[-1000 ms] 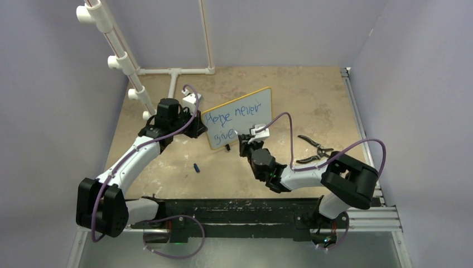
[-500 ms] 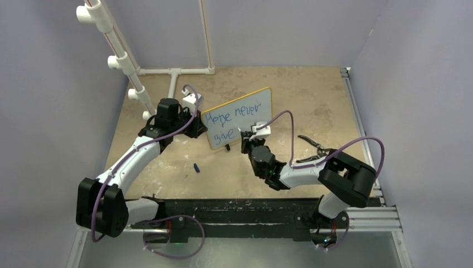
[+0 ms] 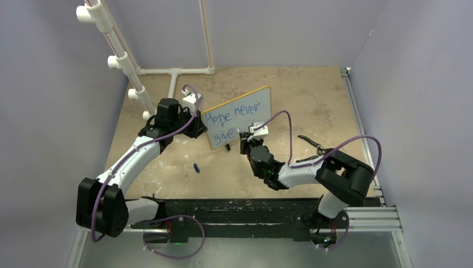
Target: Write a sentence on the whiteboard
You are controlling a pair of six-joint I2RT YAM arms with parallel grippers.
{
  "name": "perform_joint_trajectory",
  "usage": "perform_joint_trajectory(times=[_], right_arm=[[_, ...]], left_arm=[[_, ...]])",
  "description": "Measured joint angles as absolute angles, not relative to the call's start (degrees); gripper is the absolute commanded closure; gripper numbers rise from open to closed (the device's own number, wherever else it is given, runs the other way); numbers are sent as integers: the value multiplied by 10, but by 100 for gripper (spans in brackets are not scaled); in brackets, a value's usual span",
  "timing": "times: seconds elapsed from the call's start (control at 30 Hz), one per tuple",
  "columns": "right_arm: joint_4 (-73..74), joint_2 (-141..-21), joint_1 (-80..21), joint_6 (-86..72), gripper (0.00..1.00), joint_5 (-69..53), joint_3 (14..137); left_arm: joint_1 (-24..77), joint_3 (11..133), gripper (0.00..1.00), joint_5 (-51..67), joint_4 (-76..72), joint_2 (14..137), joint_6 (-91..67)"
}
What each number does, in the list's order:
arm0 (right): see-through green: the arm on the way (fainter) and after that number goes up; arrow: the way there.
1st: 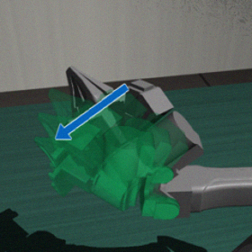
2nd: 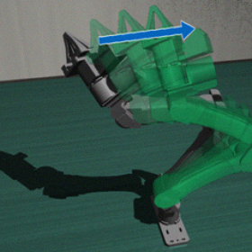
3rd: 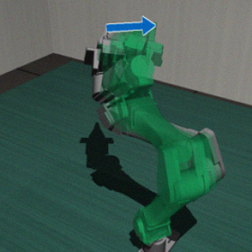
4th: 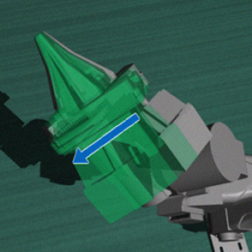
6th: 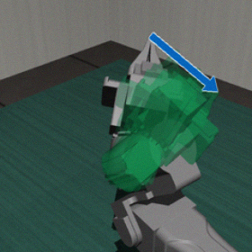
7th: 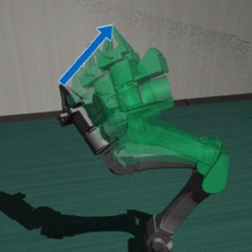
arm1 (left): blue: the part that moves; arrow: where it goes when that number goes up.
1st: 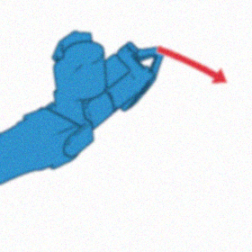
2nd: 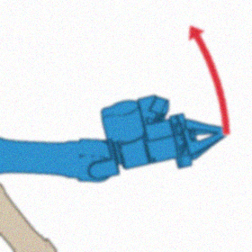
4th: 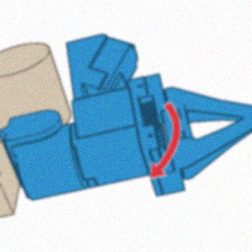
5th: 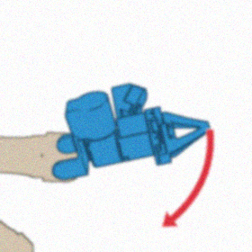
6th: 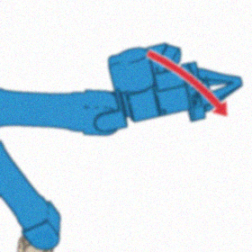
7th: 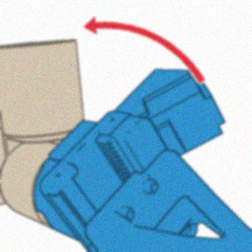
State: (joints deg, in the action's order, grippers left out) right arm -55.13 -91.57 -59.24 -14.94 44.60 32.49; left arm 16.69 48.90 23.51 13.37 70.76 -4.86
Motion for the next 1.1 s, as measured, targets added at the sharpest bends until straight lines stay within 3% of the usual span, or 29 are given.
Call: perform_joint_trajectory(times=[1.1], right_arm=[[-473,-949,-593,-192,100,459,345]], left_arm=[[167,489,100,236,134,708,-49]])
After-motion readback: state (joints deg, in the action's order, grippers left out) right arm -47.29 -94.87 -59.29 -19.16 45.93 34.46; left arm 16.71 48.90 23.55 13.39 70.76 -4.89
